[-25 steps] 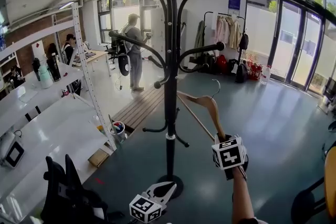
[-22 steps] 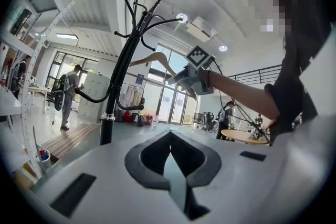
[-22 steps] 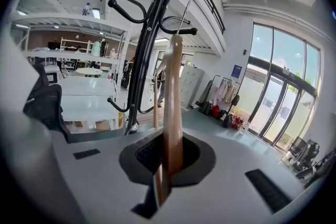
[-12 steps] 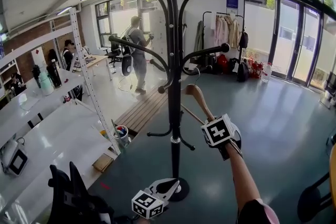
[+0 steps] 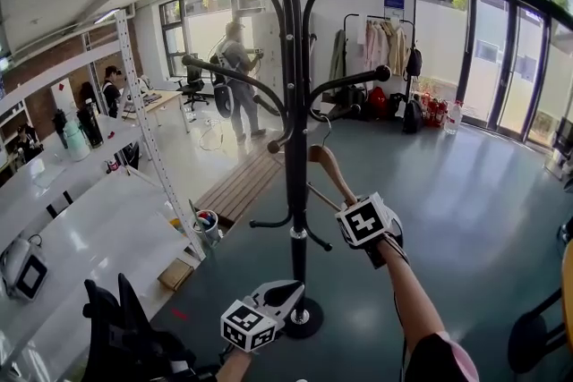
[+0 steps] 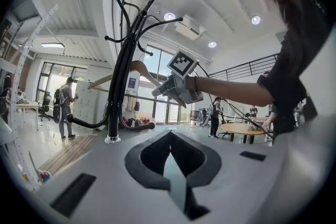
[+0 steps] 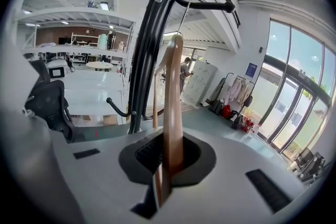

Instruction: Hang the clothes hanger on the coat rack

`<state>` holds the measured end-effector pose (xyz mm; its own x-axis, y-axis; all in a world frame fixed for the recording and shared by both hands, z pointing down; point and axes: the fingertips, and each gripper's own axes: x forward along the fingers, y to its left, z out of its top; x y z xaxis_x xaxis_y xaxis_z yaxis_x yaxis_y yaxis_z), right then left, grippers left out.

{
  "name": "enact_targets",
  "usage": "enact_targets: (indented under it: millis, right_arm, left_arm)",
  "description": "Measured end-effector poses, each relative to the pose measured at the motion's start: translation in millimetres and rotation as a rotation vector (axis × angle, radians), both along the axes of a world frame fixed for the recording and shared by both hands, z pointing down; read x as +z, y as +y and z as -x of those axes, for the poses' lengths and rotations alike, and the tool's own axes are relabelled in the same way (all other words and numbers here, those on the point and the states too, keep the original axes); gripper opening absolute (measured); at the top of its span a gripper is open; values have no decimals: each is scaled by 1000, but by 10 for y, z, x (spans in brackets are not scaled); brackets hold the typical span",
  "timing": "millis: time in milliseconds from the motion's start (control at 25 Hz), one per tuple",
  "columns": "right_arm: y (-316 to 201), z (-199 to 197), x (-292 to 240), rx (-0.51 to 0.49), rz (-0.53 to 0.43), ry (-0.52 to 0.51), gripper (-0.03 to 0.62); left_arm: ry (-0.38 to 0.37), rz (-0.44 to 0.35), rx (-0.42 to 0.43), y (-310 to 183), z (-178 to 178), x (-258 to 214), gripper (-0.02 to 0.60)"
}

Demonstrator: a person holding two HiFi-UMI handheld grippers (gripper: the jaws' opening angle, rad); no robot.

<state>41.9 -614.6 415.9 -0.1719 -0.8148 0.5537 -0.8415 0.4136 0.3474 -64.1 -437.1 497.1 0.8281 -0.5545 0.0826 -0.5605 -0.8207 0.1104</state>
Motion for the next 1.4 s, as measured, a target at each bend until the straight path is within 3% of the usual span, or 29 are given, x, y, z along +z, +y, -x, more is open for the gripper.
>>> enact_targets:
  millis: [120,280,440,640,880,1120,1400]
  right_arm:
    - [40,43,-2,-26,-24,0,14]
    - [27,-6,-142,-12,-124,21,46]
    - [111,-105,-318,15,-186,-56,118]
    - [331,-238,-520,-4,-255,-102,121]
    - [1013,-493,-805,-51,-370,-216,121]
    - [1906,-814,-438,-53,-314,-274,121]
    - [3114,-1111,336,-17,-203,-318,121]
  left_arm:
    - [-2,0,12,5,-57,2,2]
    - [-3,0,19,28,-111,7,2]
    - [0,-1,25,95,-168,-15,2]
    - [2,-17,-1,177,-204,-31,3]
    - [19,-24,22,517,-426,-112,17]
    - [5,-34,3,978,-560,-33,17]
    - [21,16,-33,1841,-731,174,17]
